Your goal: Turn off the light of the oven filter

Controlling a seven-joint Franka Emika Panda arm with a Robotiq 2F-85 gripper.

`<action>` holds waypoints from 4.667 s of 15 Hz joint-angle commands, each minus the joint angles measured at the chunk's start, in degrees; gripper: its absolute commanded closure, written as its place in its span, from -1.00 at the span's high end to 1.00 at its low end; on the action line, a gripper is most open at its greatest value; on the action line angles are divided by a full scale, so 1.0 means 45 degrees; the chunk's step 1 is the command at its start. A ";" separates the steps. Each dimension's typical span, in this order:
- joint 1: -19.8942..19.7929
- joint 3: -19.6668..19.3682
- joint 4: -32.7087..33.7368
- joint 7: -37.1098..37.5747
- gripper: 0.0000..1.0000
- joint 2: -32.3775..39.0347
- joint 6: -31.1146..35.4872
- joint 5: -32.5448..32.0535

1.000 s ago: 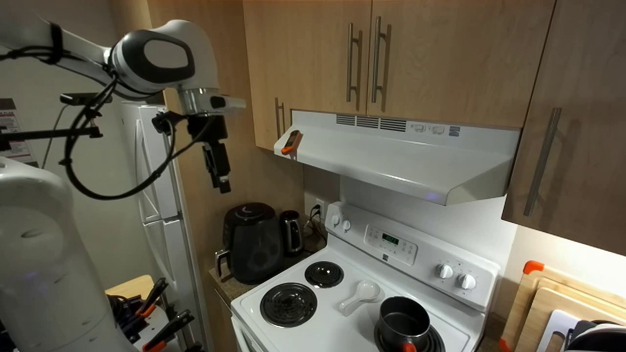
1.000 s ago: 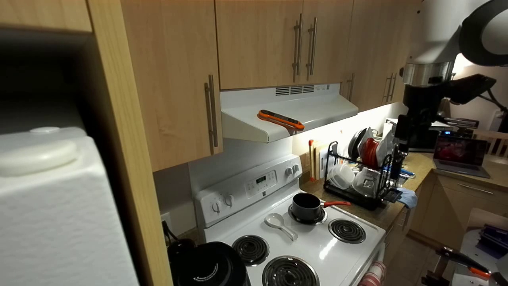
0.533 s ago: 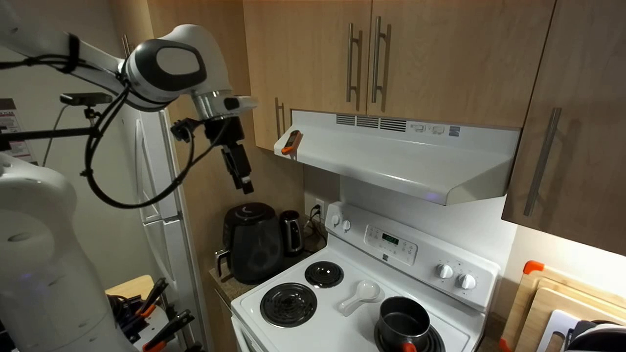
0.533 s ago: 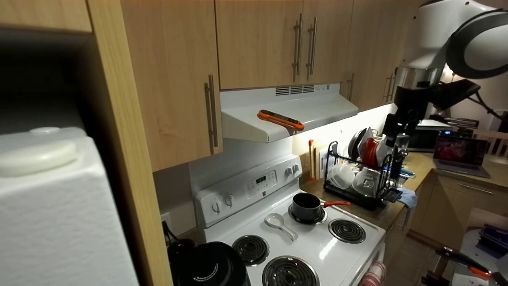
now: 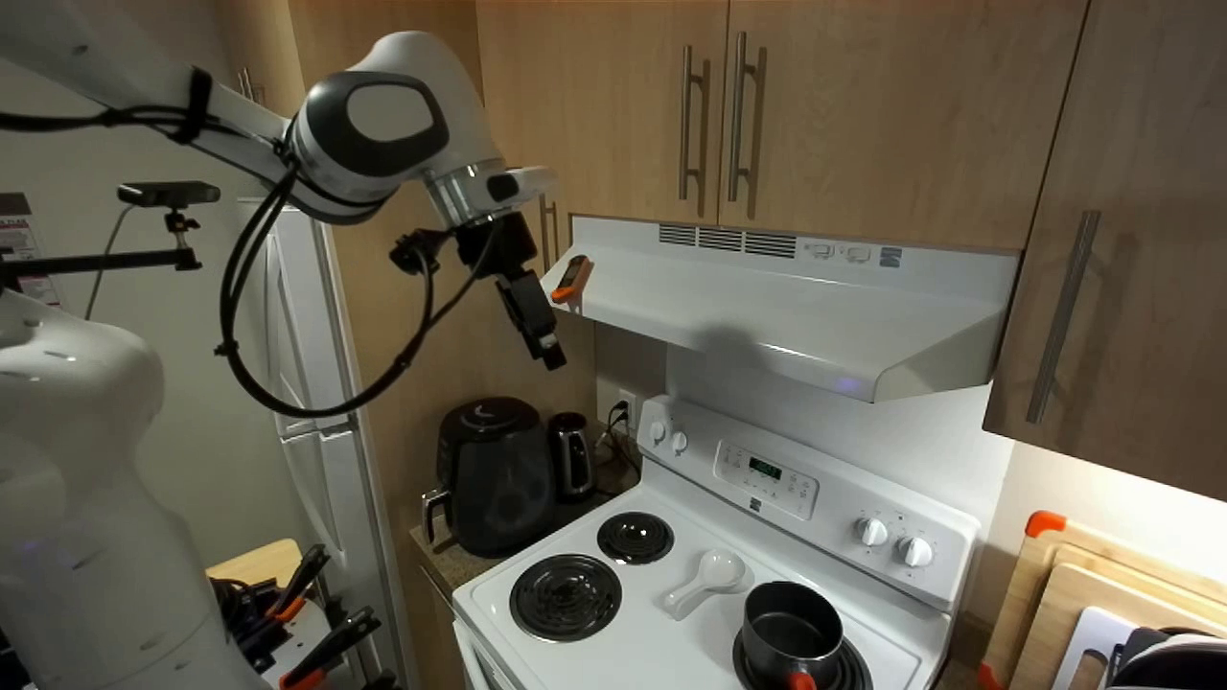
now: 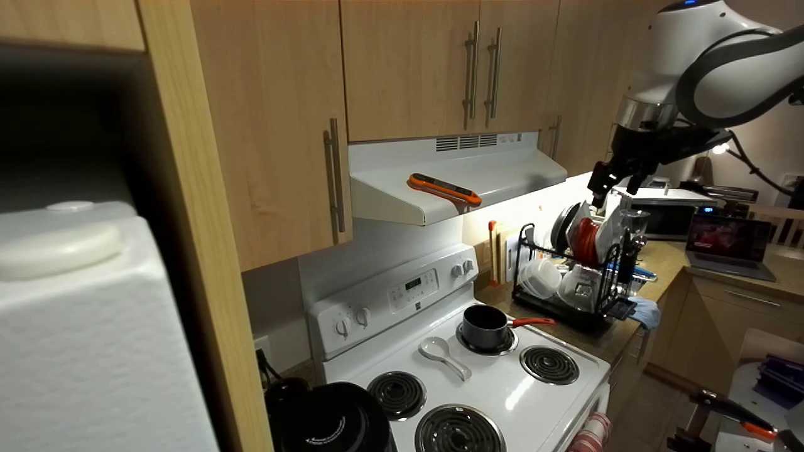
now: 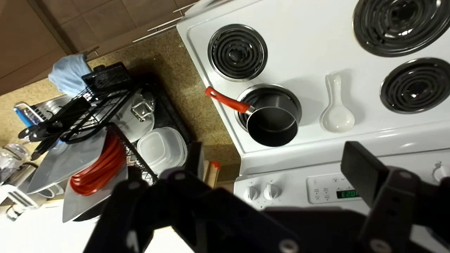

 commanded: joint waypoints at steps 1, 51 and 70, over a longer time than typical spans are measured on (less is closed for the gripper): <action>-0.0524 -0.0184 0.0498 0.0575 1.00 0.0823 0.0946 -0.0757; -0.0985 -0.2422 0.5273 0.3990 1.00 0.6497 0.5277 -0.3981; -0.1002 -0.2548 0.8376 0.8116 0.45 0.8991 0.6500 -0.7711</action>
